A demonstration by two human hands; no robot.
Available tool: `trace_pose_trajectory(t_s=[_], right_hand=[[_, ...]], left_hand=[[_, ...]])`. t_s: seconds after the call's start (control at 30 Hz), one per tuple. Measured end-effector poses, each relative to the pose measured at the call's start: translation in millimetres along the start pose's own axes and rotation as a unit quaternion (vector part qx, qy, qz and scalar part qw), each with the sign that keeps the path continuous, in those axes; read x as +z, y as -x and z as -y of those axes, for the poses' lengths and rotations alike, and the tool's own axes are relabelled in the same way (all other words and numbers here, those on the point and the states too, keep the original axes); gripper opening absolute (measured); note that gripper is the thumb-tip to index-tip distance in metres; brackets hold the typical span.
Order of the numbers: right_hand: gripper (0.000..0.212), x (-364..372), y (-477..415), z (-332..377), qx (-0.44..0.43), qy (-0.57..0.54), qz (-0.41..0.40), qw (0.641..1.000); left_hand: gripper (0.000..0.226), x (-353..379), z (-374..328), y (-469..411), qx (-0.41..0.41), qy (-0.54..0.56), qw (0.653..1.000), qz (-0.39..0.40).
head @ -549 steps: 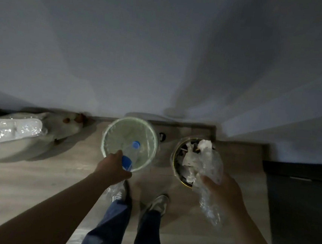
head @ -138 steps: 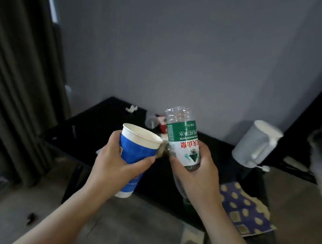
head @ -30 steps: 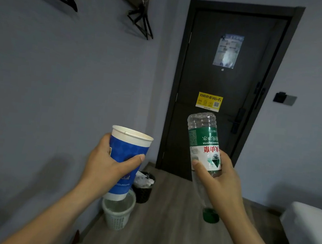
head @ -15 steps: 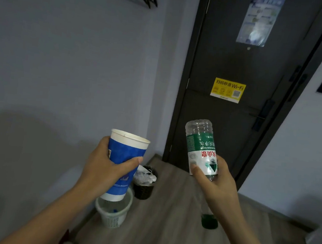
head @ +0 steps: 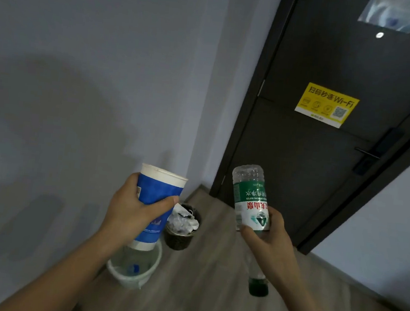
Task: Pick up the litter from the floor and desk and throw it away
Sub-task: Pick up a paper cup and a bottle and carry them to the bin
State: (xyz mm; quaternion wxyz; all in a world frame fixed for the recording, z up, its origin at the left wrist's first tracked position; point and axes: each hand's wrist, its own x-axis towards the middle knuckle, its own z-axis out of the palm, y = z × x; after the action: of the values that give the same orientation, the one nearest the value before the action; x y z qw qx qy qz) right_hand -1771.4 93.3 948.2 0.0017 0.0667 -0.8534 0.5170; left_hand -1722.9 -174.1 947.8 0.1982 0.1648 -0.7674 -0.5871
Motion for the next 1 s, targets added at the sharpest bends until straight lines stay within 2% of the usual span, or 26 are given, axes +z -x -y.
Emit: trace_pose_trajectory(t_s=[0.23,0.4,0.53,0.67,0.83,1.0], right_hand=[[0.052,38.3,-91.2,-11.3,0.039,0.023,0.033,0.998],[0.046,65.6,-157.9,-24.7,0.056,0.035,0.089,0.994],[0.041,94.8,-217.4,-44.8,0.053,0.017,0.149,0.987],[0.026,124.3,-279.8,-63.8,0.069,0.030,0.212,0.974],[0.037,164.4,-340.2,-82.9,0.082,0.039,0.302,0.949],[0.037,210.2,-359.3,-108.7,0.116,0.075,0.394,0.909]], left_hand=[[0.046,20.5,38.9,-81.7,-0.050,-0.024,0.998,-0.006],[0.044,32.2,67.6,-127.0,-0.102,-0.045,0.994,-0.011],[0.043,40.4,92.8,-158.5,-0.143,-0.091,0.985,-0.045],[0.050,54.7,115.9,-182.0,-0.212,-0.125,0.966,-0.073],[0.062,64.7,146.1,-198.4,-0.299,-0.174,0.932,-0.107],[0.081,65.6,189.7,-190.0,-0.393,-0.158,0.894,-0.147]])
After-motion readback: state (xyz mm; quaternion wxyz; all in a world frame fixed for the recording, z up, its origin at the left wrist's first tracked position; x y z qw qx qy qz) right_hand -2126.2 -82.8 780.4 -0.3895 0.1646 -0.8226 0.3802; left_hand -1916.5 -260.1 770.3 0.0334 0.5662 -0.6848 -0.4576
